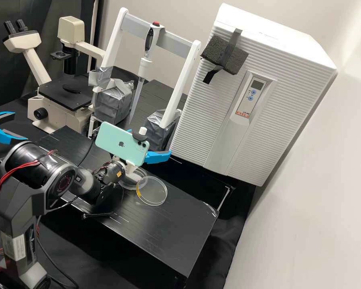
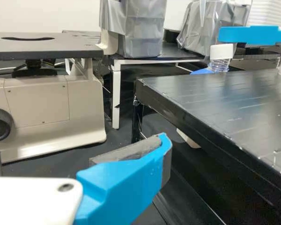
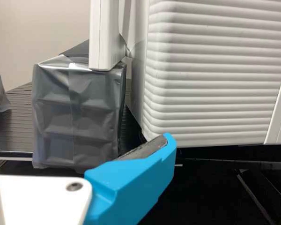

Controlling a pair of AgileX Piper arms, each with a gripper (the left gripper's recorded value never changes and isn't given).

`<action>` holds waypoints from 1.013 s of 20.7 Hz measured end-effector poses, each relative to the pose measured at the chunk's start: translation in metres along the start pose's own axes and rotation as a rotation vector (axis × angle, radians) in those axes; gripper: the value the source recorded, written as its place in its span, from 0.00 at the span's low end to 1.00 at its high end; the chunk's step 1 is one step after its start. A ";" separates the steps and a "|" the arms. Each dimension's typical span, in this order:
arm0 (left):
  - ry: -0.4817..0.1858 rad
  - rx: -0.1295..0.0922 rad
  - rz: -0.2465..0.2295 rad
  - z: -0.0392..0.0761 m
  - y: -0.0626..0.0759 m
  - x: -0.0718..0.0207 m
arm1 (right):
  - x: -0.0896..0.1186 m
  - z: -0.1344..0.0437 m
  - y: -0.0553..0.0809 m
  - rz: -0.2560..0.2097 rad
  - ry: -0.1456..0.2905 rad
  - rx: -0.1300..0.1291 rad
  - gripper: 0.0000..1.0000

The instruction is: Open the bottle

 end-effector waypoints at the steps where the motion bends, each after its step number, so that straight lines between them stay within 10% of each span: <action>1: -0.001 0.003 0.004 0.000 0.001 -0.0003 | 0.000 0.000 0.000 0.000 0.000 0.000 1.00; 11: -0.020 0.029 0.034 0.006 0.008 -0.0022 | -0.019 -0.006 0.010 0.025 0.019 0.018 1.00; 16: -0.038 0.031 0.028 0.010 0.007 -0.0007 | -0.042 -0.028 0.012 0.058 0.124 0.028 1.00; 21: -0.046 0.032 0.025 0.012 0.006 -0.0001 | -0.053 -0.047 -0.014 -0.036 0.205 -0.010 1.00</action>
